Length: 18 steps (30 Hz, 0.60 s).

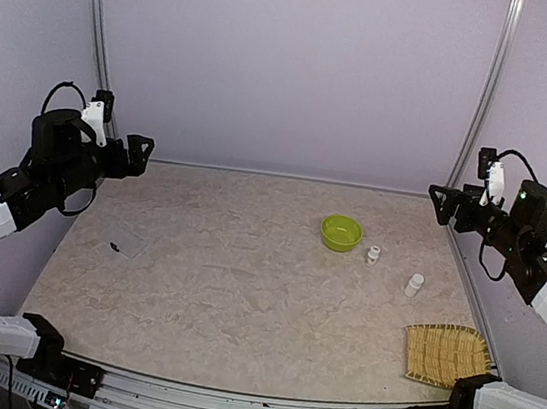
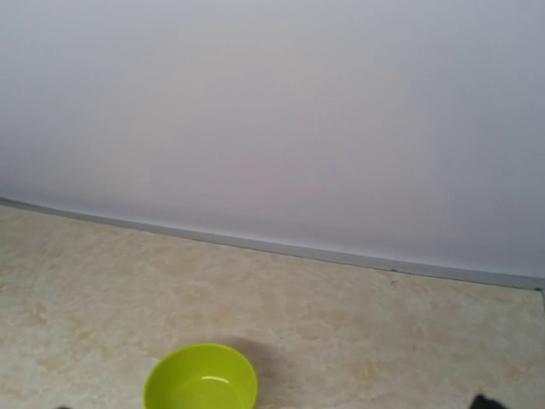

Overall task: Sort the pills into containers
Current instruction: Move the pill container to the center of the board.

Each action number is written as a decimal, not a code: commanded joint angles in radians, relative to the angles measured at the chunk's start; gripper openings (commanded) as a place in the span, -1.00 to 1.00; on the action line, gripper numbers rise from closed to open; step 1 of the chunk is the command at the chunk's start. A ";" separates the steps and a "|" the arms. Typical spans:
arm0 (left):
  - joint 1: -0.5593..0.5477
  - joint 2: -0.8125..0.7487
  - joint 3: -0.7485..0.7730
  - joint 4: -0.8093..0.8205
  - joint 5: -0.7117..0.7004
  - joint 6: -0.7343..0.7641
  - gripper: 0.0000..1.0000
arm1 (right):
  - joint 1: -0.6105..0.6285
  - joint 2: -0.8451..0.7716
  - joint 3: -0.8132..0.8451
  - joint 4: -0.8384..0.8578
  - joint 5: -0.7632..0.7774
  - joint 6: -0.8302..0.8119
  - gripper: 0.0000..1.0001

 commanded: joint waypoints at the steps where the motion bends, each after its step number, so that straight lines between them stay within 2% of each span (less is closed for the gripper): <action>1: 0.029 -0.004 0.019 -0.005 0.038 0.008 0.98 | -0.021 -0.012 0.041 -0.010 -0.084 -0.032 1.00; 5: 0.076 -0.012 -0.002 0.027 0.077 -0.020 0.98 | -0.026 0.001 0.049 -0.007 -0.136 -0.013 1.00; 14: 0.095 0.067 0.022 -0.015 0.014 -0.057 0.98 | -0.030 -0.012 0.025 0.032 -0.210 0.173 1.00; 18: 0.092 0.096 0.014 -0.018 -0.025 -0.101 0.98 | -0.033 -0.026 0.004 0.057 -0.286 0.175 1.00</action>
